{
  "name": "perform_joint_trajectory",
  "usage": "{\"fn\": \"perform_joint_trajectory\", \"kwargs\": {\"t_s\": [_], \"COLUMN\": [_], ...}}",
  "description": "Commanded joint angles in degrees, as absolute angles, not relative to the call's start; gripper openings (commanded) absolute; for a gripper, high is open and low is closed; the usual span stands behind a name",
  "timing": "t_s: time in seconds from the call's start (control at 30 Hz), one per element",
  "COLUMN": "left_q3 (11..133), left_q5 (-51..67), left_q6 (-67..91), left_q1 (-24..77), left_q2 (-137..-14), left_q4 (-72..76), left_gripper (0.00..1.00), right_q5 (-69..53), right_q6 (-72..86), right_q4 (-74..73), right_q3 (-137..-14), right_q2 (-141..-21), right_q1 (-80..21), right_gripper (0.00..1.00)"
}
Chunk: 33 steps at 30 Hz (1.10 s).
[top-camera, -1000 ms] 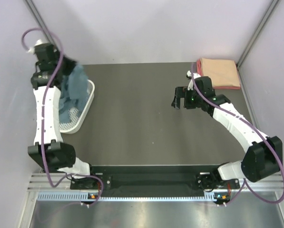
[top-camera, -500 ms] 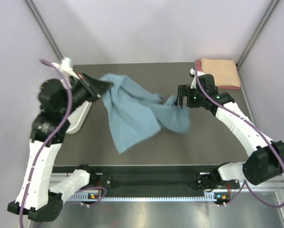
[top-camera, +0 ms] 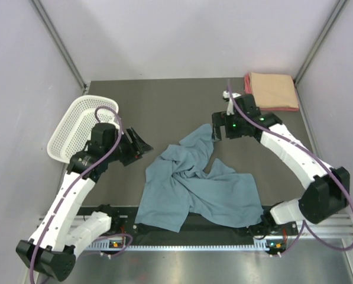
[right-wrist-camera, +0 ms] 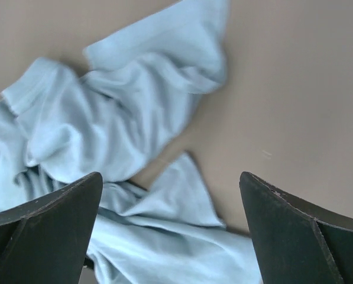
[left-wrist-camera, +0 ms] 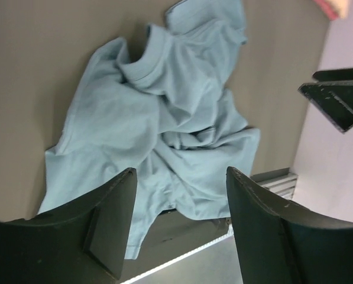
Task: Fold and stack the t-shirts
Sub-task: Move the tshirt to the center of the board, then flatten the tshirt out
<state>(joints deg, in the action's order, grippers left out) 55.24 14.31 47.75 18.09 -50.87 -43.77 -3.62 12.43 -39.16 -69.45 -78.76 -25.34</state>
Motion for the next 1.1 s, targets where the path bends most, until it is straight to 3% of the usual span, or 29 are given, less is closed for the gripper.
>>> {"fn": "perform_joint_trajectory", "kwargs": {"t_s": [0.0,0.23,0.43,0.67,0.77,0.8,0.87,0.9,0.93,1.0,1.07], "left_q3": [52.21,51.77,49.22,45.1,43.77,43.86,44.56,45.0,45.35,46.23,47.19], "left_q5": [13.09,8.35,9.31,15.55,20.36,20.83,20.4,19.96,19.78,19.51,19.25], "left_q6": [48.34,45.62,45.0,44.21,45.09,45.61,45.88,45.88,45.79,45.18,44.56], "left_q1": [18.28,18.28,18.02,17.84,17.67,17.67,17.67,17.67,17.58,17.58,17.58], "left_q2": [-55.36,-65.29,-73.99,-80.85,-82.52,-82.7,-82.36,-81.92,-81.31,-80.86,-80.51], "left_q4": [-45.71,-44.13,-41.4,-35.17,-30.69,-29.46,-29.44,-29.79,-29.97,-30.41,-31.64], "left_gripper": [0.66,0.68,0.71,0.76,0.67,0.55,0.43,0.38,0.3,0.25,0.04], "right_q5": [-5.89,-10.01,-13.0,-13.79,-16.25,-16.78,-18.54,-19.24,-20.29,-21.27,-21.1], "right_q6": [13.0,10.9,10.37,9.05,9.14,9.31,9.67,9.75,9.76,9.84,10.19], "right_q4": [-37.53,-39.02,-41.83,-41.92,-41.92,-41.84,-40.96,-40.61,-40.43,-40.43,-41.13], "right_q3": [-75.13,-88.14,-95.27,-93.52,-93.69,-93.6,-93.6,-93.78,-94.04,-94.91,-96.14], "right_q2": [-86.82,-101.94,-110.21,-114.43,-115.83,-115.93,-116.19,-116.45,-116.63,-117.68,-118.04], "right_q1": [-29.7,-37.6,-40.34,-41.75,-41.75,-41.75,-41.84,-41.75,-41.75,-41.75,-41.66], "right_gripper": [1.0,0.87,0.87,0.84,0.76,0.73,0.67,0.6,0.47,0.34,0.21]}}
